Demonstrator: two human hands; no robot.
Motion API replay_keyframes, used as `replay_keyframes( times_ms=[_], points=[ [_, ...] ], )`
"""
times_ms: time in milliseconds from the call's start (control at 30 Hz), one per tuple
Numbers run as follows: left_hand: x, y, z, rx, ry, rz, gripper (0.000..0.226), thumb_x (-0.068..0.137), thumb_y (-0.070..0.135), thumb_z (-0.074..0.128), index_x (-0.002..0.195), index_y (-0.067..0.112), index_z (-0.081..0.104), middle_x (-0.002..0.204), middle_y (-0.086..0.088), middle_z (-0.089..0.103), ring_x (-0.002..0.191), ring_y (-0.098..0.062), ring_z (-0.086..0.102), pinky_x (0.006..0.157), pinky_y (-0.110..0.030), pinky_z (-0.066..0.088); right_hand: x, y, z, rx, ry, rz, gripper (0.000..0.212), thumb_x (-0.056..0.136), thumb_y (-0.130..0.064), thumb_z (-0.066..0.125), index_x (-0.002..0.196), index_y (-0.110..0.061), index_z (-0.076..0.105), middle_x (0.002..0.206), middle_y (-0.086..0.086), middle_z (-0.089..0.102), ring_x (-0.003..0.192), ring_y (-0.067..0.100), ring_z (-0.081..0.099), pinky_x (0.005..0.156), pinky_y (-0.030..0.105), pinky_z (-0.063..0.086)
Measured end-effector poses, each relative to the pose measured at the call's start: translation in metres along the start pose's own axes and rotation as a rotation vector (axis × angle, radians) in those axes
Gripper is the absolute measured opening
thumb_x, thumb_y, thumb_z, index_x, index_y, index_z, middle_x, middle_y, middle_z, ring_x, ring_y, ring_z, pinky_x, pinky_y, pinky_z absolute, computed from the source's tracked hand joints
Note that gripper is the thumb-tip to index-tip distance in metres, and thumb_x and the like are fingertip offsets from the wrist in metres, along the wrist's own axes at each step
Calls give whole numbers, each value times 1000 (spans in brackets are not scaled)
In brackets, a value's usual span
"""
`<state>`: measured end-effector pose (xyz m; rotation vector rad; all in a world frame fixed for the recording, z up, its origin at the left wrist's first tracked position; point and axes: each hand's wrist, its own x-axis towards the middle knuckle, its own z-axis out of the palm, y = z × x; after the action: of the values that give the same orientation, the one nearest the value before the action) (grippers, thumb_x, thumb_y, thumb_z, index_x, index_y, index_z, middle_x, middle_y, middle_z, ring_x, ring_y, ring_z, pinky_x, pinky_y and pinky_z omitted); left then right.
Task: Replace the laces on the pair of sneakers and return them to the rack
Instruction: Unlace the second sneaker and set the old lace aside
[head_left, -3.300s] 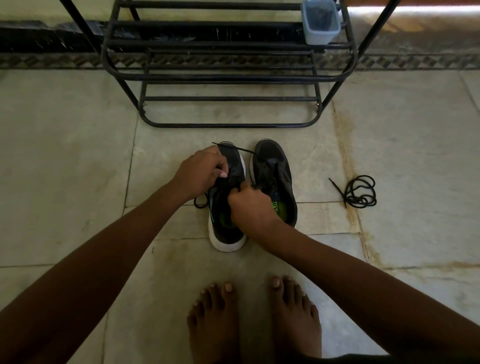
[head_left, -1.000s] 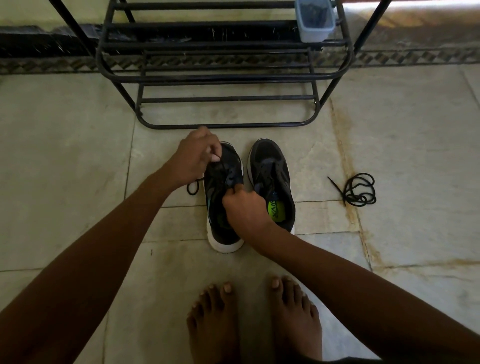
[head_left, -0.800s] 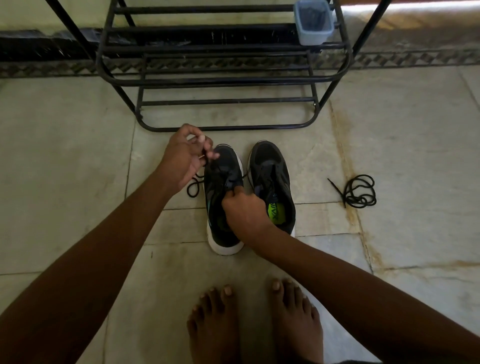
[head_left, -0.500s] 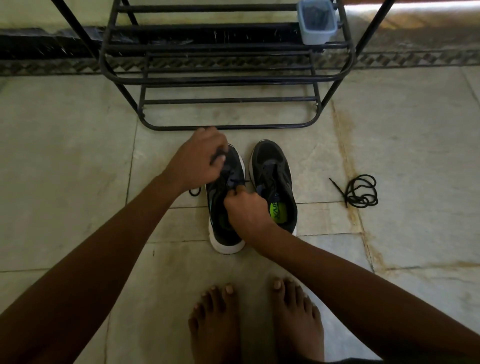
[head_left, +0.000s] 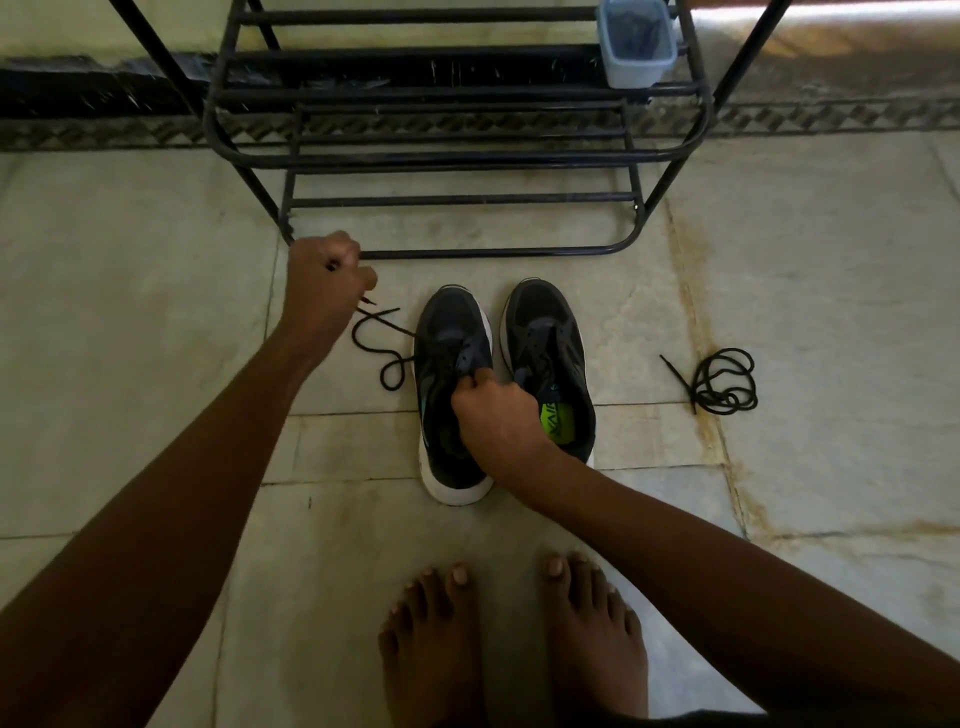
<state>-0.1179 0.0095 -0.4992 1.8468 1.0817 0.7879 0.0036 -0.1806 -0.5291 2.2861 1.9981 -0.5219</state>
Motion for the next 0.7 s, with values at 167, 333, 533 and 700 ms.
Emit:
replay_keyframes(
  times_ms=[167,333,533,700],
  points=[
    [-14,-17,-3,493,-318,-253,33,76,5,75,56,15,51,61,-1,55,61,-16,53,73,-33,49,5,8,-19,196,-60,8,32,104,-39,53,109,-9,63,96,10,58,85,31,66,76,42,56],
    [-35,-23,10,642,-328,-308,23,68,31,84,84,30,67,103,10,64,103,-16,60,108,-51,37,22,30,-33,294,9,-33,27,103,-35,55,99,-9,63,96,11,59,78,28,62,77,44,58],
    [-38,-14,16,250,-670,-185,86,73,22,92,148,28,51,155,6,45,142,-11,40,114,-27,38,49,48,-33,291,73,-82,29,93,-2,59,119,-10,66,114,14,51,91,32,60,74,32,46],
    [-44,-25,17,409,-763,-44,124,59,75,83,160,27,30,167,12,25,149,-7,27,121,-32,28,64,55,-19,301,2,-119,32,93,-6,63,123,-16,67,117,12,48,96,29,57,76,26,37]
  ],
)
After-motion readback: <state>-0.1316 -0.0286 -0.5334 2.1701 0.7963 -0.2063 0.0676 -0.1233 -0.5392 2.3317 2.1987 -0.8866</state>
